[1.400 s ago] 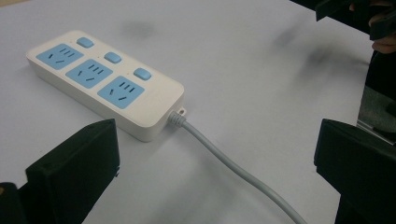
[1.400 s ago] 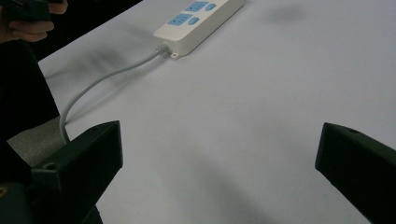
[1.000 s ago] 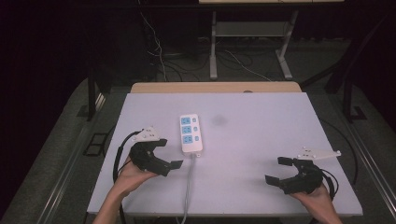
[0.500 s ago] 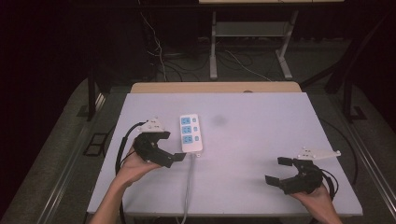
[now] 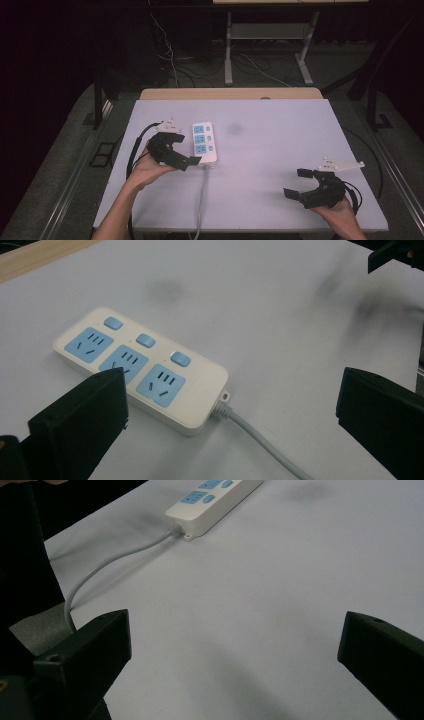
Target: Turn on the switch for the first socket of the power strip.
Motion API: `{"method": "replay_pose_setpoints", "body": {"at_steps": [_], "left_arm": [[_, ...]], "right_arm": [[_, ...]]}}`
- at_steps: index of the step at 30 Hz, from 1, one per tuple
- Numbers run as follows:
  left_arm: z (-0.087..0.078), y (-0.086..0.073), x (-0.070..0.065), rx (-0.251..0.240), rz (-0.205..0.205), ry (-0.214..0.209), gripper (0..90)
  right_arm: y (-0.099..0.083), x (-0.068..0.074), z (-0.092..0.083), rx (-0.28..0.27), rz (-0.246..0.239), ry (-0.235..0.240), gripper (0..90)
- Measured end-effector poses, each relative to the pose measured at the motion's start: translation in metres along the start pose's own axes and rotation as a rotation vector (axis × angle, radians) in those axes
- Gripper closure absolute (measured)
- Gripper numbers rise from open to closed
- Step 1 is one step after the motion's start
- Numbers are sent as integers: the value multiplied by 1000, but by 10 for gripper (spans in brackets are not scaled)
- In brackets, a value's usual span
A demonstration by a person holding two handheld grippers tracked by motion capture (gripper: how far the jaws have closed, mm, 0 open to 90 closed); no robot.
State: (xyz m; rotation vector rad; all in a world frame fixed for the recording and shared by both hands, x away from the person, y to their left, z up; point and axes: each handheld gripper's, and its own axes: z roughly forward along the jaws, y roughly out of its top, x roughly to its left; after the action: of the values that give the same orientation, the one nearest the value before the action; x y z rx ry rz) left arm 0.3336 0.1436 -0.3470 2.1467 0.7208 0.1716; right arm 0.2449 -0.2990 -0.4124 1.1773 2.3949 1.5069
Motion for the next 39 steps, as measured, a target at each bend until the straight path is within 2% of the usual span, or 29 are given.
{"method": "replay_pose_setpoints", "body": {"at_steps": [7, 14, 28, 33, 39], "left_arm": [[7, 7, 3, 40, 23, 8, 0], [16, 14, 8, 108, 57, 4, 0], [27, 29, 18, 175, 88, 0, 17], [28, 34, 20, 192, 98, 0, 47], [31, 40, 23, 196, 102, -5, 132]], "right_arm": [[0, 0, 0, 0, -4, 0, 3], [0, 0, 0, 3, -6, -2, 3], [0, 1, 0, 5, -12, -2, 3], [-1, 1, 0, 6, -11, -3, 3], [-1, 1, 1, 9, -10, 0, 3]]}}
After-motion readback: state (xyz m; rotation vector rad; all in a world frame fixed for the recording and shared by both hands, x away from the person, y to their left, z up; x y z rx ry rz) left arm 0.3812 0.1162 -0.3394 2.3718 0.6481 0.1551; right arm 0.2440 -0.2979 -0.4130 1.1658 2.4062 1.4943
